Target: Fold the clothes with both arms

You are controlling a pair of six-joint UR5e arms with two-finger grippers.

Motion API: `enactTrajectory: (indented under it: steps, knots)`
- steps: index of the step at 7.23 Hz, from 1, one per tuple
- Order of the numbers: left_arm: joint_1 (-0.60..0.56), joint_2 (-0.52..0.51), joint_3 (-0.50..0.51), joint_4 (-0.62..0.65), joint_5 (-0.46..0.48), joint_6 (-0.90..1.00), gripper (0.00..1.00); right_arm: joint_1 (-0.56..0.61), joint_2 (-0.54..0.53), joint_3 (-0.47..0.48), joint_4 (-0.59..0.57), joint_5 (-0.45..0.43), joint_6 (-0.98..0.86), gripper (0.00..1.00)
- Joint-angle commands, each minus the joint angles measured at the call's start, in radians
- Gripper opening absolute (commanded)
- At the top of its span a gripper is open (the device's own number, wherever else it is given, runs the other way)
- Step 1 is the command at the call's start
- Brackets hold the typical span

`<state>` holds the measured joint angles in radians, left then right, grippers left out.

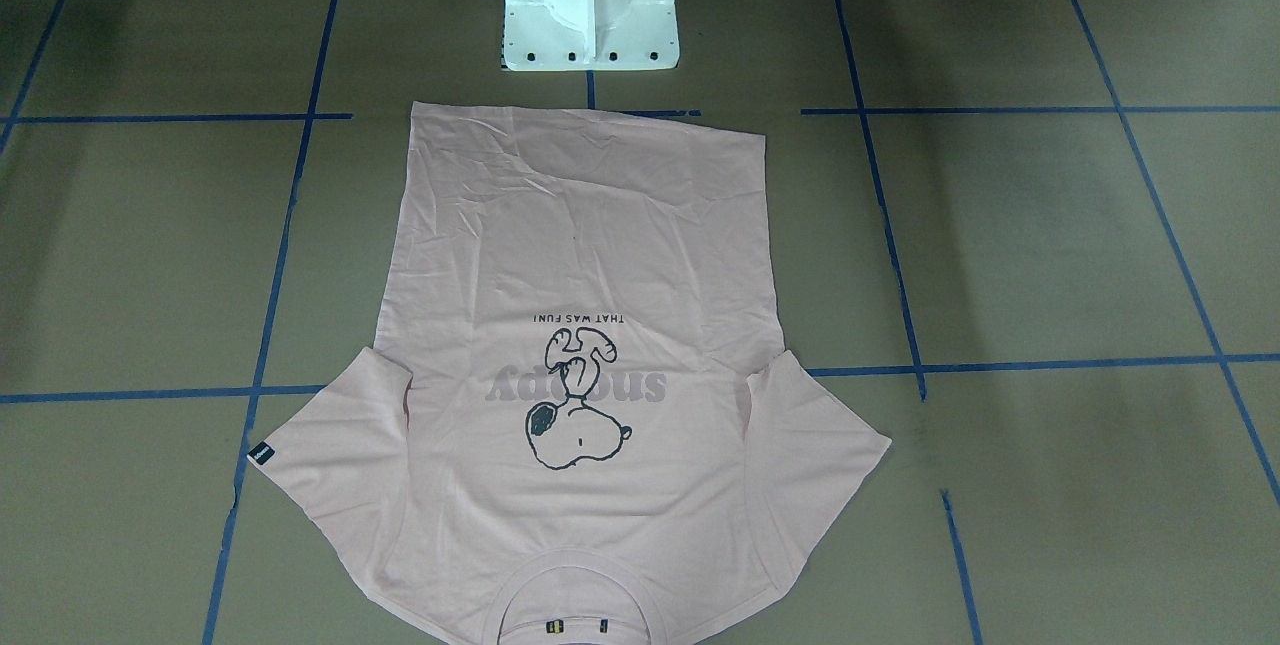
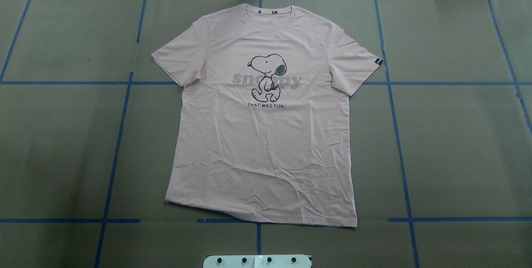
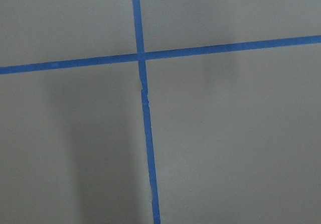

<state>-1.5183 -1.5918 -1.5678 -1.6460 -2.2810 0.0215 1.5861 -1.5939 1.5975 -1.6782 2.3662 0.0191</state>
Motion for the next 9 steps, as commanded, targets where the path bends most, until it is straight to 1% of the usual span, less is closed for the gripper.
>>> enactTrajectory:
  steps: [1,3,4,5,6,7,8,9]
  knots:
    - [0.000,0.000,-0.004,-0.002,0.000,0.000,1.00,0.000,0.008,0.001,0.002,-0.001,0.005,1.00]
    - [0.001,0.000,-0.021,-0.005,0.000,0.000,1.00,0.000,0.047,0.008,0.000,-0.001,0.010,1.00]
    - [0.001,-0.007,-0.049,-0.002,0.000,-0.003,1.00,-0.001,0.072,0.006,0.002,0.001,0.010,1.00]
    - [0.003,-0.060,-0.049,0.008,0.000,-0.006,1.00,-0.006,0.125,-0.029,0.000,0.004,0.024,1.00]
    - [0.003,-0.100,-0.052,-0.003,-0.005,-0.006,1.00,-0.044,0.194,-0.040,0.000,0.010,0.109,1.00]
    - [0.003,-0.132,-0.047,-0.029,-0.091,0.000,1.00,-0.104,0.275,-0.053,0.002,0.010,0.136,1.00]
    - [0.006,-0.135,-0.025,-0.140,-0.174,-0.003,1.00,-0.133,0.337,-0.071,0.000,0.013,0.140,1.00]
    - [0.012,-0.125,-0.011,-0.253,-0.175,-0.009,1.00,-0.194,0.369,-0.083,0.008,0.051,0.143,1.00]
